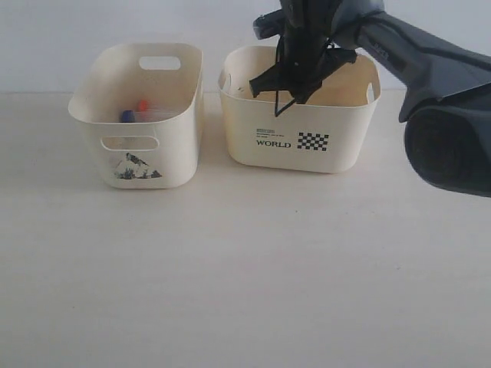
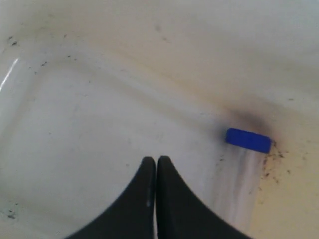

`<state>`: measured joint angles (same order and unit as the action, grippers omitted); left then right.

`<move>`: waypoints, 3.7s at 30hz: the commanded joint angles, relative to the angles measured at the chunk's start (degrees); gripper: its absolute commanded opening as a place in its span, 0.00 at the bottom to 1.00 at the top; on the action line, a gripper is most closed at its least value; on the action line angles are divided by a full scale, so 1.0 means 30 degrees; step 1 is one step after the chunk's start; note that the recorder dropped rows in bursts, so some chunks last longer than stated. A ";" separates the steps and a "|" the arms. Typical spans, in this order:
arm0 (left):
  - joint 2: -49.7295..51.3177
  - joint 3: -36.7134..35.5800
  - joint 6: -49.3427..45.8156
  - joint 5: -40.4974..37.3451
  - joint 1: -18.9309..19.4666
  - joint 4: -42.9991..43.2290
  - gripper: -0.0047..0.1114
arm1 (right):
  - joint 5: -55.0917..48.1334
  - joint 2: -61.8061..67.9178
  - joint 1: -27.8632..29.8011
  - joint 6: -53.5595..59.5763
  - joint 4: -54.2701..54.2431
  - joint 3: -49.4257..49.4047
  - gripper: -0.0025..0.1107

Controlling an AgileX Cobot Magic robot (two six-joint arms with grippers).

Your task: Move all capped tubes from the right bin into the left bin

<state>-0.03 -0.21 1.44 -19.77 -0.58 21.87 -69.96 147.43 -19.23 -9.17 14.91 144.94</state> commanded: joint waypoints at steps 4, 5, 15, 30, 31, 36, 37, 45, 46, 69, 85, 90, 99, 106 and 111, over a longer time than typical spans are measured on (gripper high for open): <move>0.0009 0.0069 0.0182 0.0080 0.0005 0.0020 0.08 | 0.0000 0.0545 0.0043 -0.0239 0.0286 0.0118 0.02; 0.0009 0.0069 0.0182 0.0080 0.0005 0.0020 0.08 | 0.0000 0.0583 0.0190 -0.0245 0.0463 0.0118 0.02; 0.0009 0.0069 0.0182 0.0080 0.0005 0.0020 0.08 | 0.0000 0.0614 0.0738 0.0318 0.2105 -0.1196 0.02; 0.0009 0.0069 0.0182 0.0080 0.0005 0.0020 0.08 | 0.0000 0.0546 0.0738 -0.0117 0.3572 -0.1919 0.41; 0.0009 0.0069 0.0182 0.0080 0.0005 0.0020 0.08 | 0.0000 0.0546 0.0738 -0.0390 0.3572 -0.1919 0.50; 0.0009 0.0069 0.0182 0.0080 0.0005 0.0020 0.08 | 0.0000 0.0584 0.0738 -0.1789 0.3619 -0.1919 0.59; 0.0009 0.0069 0.0182 0.0080 0.0005 0.0020 0.08 | 0.0000 0.0584 0.0738 -0.1831 0.3619 -0.1919 0.58; 0.0009 0.0069 0.0182 0.0080 0.0005 0.0020 0.08 | 0.0000 0.0610 0.1602 -0.2876 0.2380 -0.1919 0.58; 0.0009 0.0069 0.0182 0.0080 0.0005 0.0020 0.08 | 0.0000 0.0610 0.1675 -0.2876 0.2342 -0.1919 0.58; 0.0009 0.0069 0.0182 0.0080 0.0005 0.0020 0.08 | 0.0000 -0.0443 0.1293 -0.1617 0.2605 -0.1883 0.57; 0.0009 0.0069 0.0182 0.0080 0.0005 0.0020 0.08 | 0.0000 -0.0491 0.1458 -0.1389 0.3777 -0.1883 0.57; 0.0009 0.0069 0.0182 0.0080 0.0005 0.0020 0.08 | 0.0000 -0.0506 0.1458 -0.1942 0.3019 -0.1883 0.57; 0.0009 0.0069 0.0182 0.0080 0.0005 0.0020 0.08 | 0.0000 -0.1203 0.1458 -0.3011 0.2488 -0.3495 0.57; 0.0009 0.0069 0.0182 0.0080 0.0005 0.0020 0.08 | 0.0000 -0.1678 0.1458 -0.3247 0.3219 -0.4683 0.57; 0.0009 0.0069 0.0182 0.0080 0.0005 0.0020 0.08 | 0.0000 -0.1678 0.2111 -0.3710 0.3555 -0.4767 0.57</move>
<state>-0.03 -0.21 1.44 -19.77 -0.58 21.87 -69.91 143.73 -14.61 -19.31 24.30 131.05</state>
